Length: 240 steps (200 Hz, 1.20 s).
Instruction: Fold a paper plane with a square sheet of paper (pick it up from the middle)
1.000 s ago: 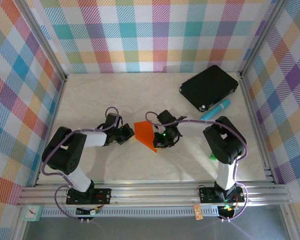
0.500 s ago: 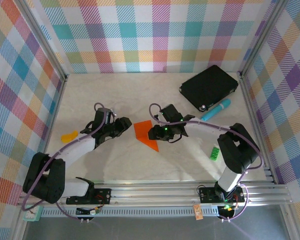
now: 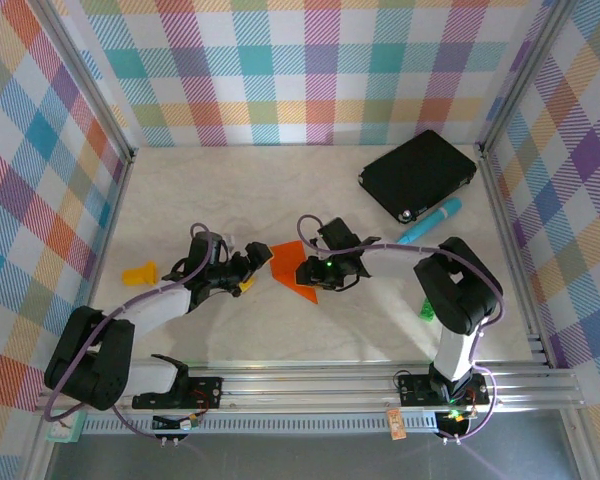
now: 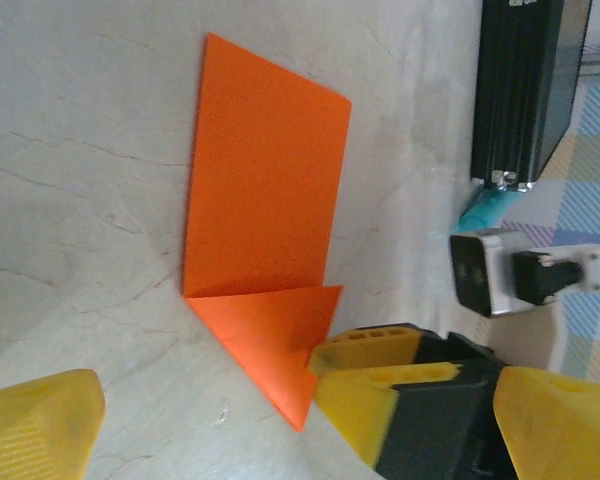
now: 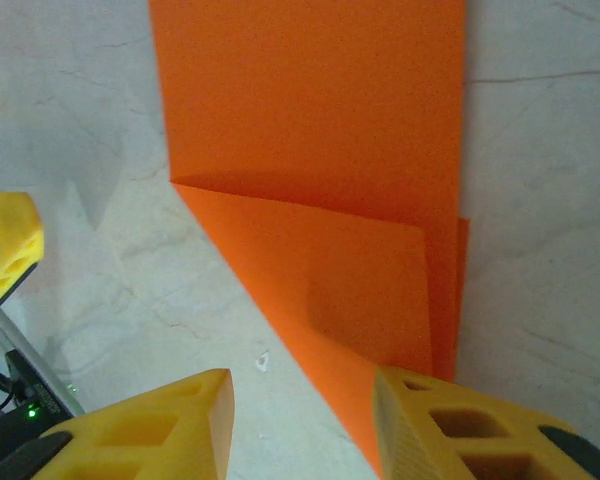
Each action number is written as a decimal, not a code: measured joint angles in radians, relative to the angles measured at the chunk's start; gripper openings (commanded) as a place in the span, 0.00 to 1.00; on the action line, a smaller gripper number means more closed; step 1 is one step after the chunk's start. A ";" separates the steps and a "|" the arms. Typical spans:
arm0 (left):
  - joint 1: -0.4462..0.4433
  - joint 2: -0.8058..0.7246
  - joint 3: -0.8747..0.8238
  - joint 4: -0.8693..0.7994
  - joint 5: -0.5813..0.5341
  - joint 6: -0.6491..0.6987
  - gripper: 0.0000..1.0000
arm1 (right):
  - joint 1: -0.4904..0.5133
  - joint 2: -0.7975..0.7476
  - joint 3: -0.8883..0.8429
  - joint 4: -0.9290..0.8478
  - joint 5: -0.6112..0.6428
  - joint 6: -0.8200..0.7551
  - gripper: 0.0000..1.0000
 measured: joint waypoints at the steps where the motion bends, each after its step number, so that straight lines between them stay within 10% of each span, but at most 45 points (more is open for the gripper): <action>1: 0.000 0.002 0.000 0.004 0.002 -0.001 1.00 | 0.000 0.001 0.001 0.000 0.000 0.000 0.41; 82: -0.036 0.148 0.007 0.120 0.050 -0.034 1.00 | -0.013 0.024 0.000 0.008 0.003 0.044 0.41; 240: -0.067 0.308 0.119 0.062 0.037 -0.056 0.57 | -0.026 0.032 -0.015 0.037 -0.038 0.051 0.38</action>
